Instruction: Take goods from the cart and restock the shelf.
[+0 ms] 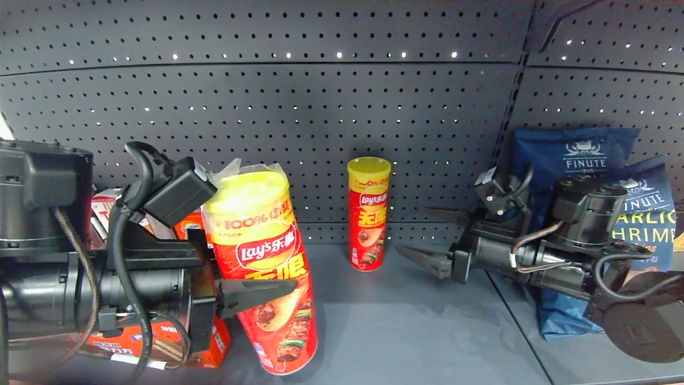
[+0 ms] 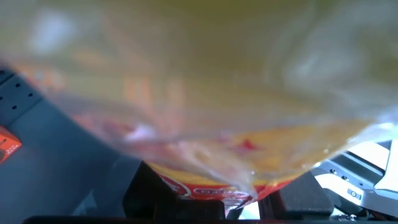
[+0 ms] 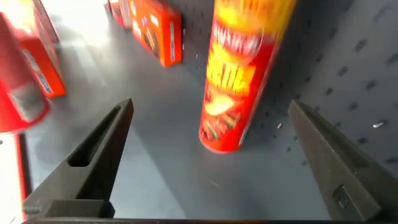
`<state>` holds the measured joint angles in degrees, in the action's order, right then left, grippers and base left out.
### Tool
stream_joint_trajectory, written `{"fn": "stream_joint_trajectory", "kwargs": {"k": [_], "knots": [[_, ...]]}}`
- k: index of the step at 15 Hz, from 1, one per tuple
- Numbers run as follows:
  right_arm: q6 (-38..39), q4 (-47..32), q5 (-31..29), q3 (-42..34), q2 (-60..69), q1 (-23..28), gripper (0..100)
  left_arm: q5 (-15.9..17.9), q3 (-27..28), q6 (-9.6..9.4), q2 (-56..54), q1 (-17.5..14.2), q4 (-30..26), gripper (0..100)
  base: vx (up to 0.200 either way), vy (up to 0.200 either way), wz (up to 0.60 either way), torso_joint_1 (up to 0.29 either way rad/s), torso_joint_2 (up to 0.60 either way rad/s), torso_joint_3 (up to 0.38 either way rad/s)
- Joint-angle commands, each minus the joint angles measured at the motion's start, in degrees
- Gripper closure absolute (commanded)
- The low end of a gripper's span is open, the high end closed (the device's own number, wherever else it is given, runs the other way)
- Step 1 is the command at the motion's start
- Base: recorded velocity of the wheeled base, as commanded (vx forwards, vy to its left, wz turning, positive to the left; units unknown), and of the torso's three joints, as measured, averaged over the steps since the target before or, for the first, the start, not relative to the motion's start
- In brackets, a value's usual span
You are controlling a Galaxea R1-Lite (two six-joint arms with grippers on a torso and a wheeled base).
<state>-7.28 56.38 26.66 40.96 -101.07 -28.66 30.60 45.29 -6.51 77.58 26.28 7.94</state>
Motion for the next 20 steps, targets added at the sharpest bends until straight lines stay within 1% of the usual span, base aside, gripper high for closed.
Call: {"fn": "stream_joint_trajectory", "kwargs": {"k": [1, 5, 9, 10, 20], "knots": [[0.0, 0.0, 0.1, 0.7, -3.3, 0.0, 0, 0.0, 0.0, 0.01, 0.2, 0.0, 0.1, 100, 0.000, 0.000, 0.00, 0.000, 0.00, 0.000], [0.0, 0.0, 0.0, 4.6, -8.0, 0.0, 0, 0.0, 0.2, 0.01, 0.3, 0.0, 0.1, 100, 0.000, 0.000, 0.00, 0.000, 0.00, 0.000], [-0.1, 0.3, 0.1, 6.8, -12.2, 0.1, 0, -0.1, 0.2, 0.01, 0.3, -0.1, 0.0, 100, 0.000, 0.000, 0.00, 0.000, 0.00, 0.000], [-0.1, 0.8, -0.1, 8.6, -14.5, 0.3, 0, -0.1, 0.3, 0.09, 0.3, -0.1, 0.1, 100, 0.000, 0.000, 0.00, 0.000, 0.00, 0.000], [0.1, 0.8, 0.1, 17.0, -22.3, 0.1, 0, -0.2, -0.2, 0.09, 0.3, -0.1, 0.0, 100, 0.000, 0.000, 0.00, 0.000, 0.00, 0.000]]}}
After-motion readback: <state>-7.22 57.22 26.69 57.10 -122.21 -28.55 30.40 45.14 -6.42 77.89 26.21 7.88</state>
